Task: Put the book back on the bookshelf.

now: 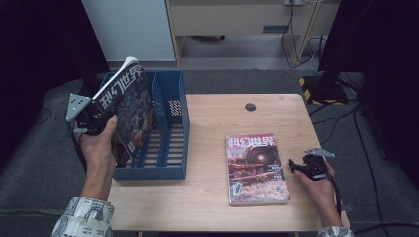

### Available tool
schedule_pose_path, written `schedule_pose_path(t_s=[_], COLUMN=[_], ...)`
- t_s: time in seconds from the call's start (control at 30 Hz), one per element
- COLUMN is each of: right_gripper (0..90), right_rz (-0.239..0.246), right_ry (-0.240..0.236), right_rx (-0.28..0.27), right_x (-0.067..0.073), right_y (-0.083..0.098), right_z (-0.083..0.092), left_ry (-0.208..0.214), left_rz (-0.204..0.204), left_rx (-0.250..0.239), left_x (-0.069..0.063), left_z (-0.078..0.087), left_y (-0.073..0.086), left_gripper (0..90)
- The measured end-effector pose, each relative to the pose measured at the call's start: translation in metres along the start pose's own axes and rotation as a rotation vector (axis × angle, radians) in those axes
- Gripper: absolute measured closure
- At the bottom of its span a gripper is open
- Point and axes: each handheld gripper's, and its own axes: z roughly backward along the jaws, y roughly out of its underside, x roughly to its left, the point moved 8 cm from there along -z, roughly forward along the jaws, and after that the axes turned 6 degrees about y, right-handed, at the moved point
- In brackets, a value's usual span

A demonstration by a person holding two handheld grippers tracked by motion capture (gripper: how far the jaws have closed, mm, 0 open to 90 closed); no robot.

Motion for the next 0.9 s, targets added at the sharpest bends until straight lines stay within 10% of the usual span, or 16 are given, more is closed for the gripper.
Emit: schedule_pose_path(t_s=[0.9], right_gripper=[25.1], right_rz=[-0.001], right_ry=[-0.003], right_rx=[0.002], right_x=[0.001], right_y=[0.000], right_z=[0.000], left_ry=[-0.014], left_rz=[0.021], left_rx=[0.016], left_x=[0.010], left_z=[-0.018], left_y=[0.028], left_gripper=[82.6])
